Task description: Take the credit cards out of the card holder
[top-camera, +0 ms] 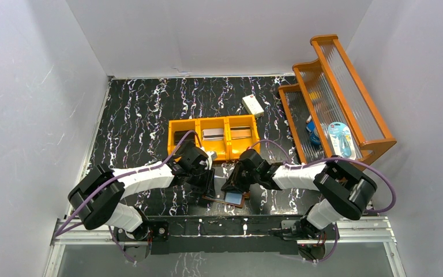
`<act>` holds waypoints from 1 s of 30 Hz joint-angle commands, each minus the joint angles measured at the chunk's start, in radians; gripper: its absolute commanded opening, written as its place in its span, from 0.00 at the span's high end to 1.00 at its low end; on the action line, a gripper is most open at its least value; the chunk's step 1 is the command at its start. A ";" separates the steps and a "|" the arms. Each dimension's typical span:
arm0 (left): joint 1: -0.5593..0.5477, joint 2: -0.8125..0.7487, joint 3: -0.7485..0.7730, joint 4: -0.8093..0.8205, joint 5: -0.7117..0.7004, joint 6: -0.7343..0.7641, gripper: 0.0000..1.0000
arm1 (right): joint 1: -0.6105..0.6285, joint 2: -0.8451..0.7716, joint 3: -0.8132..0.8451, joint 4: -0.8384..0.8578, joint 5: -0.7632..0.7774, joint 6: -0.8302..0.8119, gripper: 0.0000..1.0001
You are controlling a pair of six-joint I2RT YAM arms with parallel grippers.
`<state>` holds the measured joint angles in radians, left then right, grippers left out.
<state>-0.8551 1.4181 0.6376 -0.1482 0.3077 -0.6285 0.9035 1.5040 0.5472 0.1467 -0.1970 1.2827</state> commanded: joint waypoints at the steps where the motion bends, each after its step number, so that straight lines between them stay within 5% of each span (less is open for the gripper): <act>1: -0.013 0.009 -0.035 -0.060 -0.056 0.002 0.79 | 0.002 -0.035 -0.053 0.042 0.006 -0.004 0.74; 12: -0.013 0.023 -0.025 -0.077 -0.070 0.003 0.81 | 0.000 -0.068 -0.118 0.182 -0.036 0.032 0.66; 20: -0.014 0.021 -0.025 -0.082 -0.084 -0.004 0.82 | 0.000 -0.093 -0.169 0.264 -0.036 0.054 0.78; 30: -0.013 0.034 -0.007 -0.116 -0.113 0.000 0.84 | 0.000 -0.111 -0.173 0.318 -0.061 0.038 0.67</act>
<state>-0.8631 1.4185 0.6395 -0.1612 0.2726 -0.6476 0.9035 1.4216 0.3771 0.3988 -0.2401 1.3300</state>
